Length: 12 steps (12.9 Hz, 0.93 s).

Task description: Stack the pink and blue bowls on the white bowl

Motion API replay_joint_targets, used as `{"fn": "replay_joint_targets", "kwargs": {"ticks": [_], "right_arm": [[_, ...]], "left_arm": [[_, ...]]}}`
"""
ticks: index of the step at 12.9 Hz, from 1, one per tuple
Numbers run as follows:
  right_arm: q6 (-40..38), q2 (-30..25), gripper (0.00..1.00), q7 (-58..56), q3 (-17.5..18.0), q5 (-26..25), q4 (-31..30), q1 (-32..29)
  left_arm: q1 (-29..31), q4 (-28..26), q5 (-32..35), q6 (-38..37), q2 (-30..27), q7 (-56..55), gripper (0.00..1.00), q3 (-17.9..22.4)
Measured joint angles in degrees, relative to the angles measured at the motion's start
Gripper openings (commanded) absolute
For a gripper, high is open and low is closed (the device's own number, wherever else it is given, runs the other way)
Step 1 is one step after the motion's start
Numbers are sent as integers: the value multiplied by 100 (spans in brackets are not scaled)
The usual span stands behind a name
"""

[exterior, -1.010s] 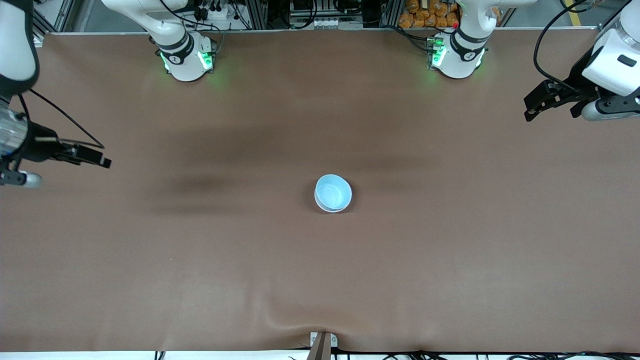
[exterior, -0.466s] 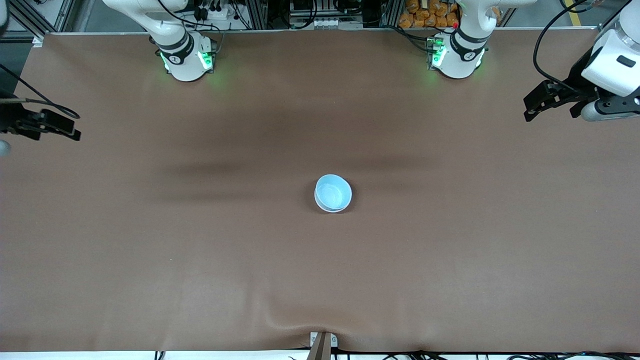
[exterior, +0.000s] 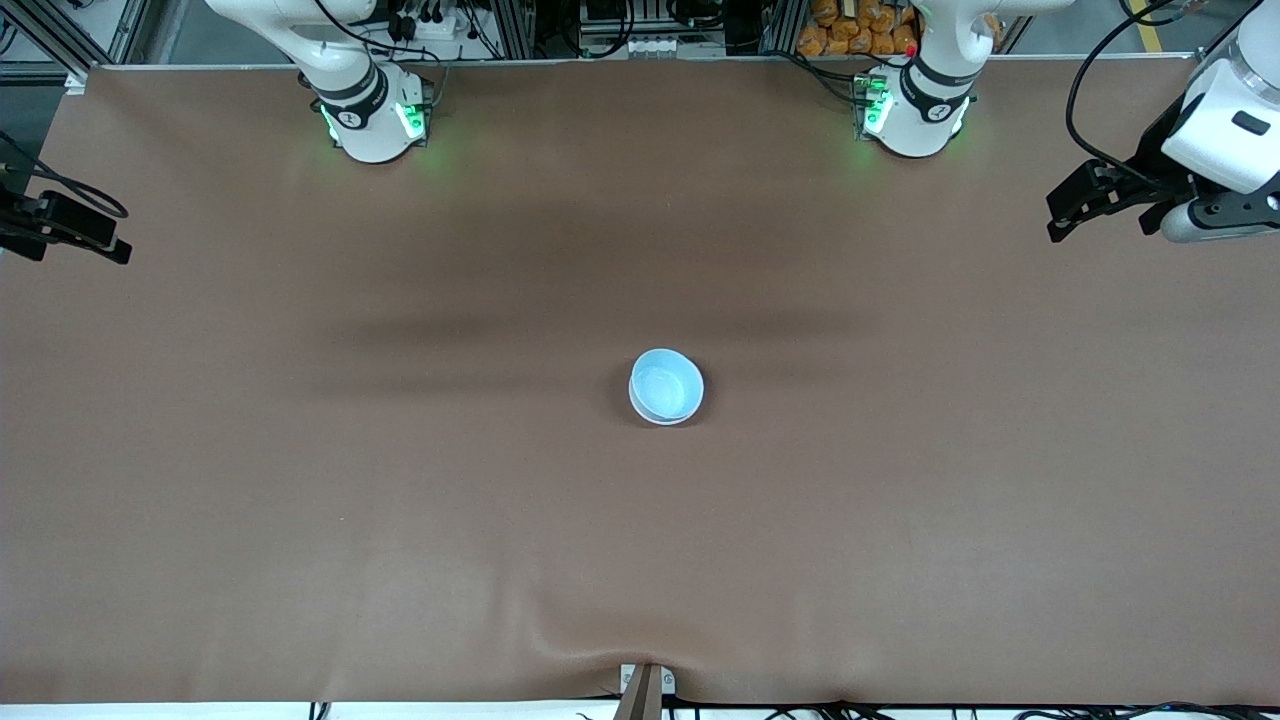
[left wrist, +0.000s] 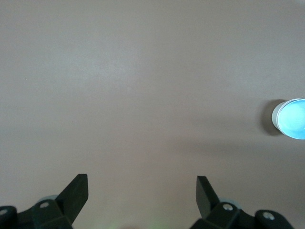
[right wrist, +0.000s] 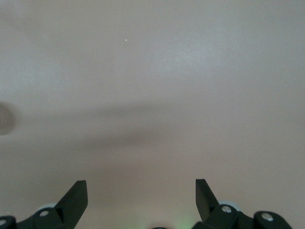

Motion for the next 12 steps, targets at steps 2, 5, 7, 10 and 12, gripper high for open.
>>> {"fn": "replay_joint_targets", "kwargs": {"ticks": [2,5,7,10,12], "right_arm": [[1,0,100,12,28,0,18,0],[9,0,100,-2,29,0,24,0],[10,1,100,-16,29,0,27,0],[-5,17,100,-22,29,0,27,0],[-6,29,100,-23,29,0,27,0]], "left_arm": [[0,29,-8,0,-6,0,100,0],[0,35,-9,0,-25,0,100,0],[10,35,-9,0,-25,10,100,4],[36,129,-9,2,-26,128,100,36],[33,234,-20,-1,-26,133,100,38]]}}
